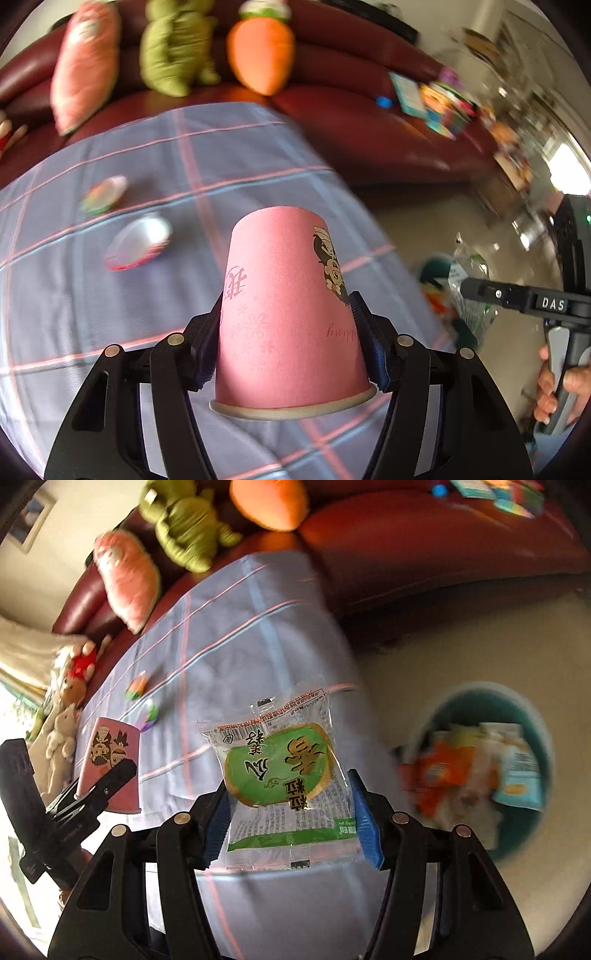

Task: Collect trash
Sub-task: 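Carry the green packet and pink cup over the trash bin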

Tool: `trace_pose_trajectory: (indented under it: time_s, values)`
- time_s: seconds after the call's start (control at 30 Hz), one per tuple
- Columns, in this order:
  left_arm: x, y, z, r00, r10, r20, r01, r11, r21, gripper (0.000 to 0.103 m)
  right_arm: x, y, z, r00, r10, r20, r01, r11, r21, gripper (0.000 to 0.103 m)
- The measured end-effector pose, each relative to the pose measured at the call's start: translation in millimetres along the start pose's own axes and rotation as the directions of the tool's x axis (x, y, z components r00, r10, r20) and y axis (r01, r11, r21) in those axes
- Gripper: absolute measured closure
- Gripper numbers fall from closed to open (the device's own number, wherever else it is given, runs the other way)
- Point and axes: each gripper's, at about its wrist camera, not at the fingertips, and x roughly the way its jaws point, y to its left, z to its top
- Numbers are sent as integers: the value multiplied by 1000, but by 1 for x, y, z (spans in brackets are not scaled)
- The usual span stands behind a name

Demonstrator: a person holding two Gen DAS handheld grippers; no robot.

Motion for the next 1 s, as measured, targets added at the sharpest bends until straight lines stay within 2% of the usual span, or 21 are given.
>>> trace_pose_trajectory:
  time_s: [0.2,0.43,0.63,1.0]
  values:
    - [35,-80,-2,996,-69,-57,77,988,134,39,-41,-85,-18,998,-46,54,40,993,111,47]
    - [75,-162,-8,984,-113,-136,145,955,257,39,-63,-151,-30,992,-93,86,74,976,205,47]
    - [105,-212,-16,972,-132,-195,189,931,313,39,-62,-184,-35,992,-101,79,78,965,250,47]
    - [153,-264,-22,947,-172,-271,264,899,350,38,-69,-221,-36,991,-114,67,89,949,303,46]
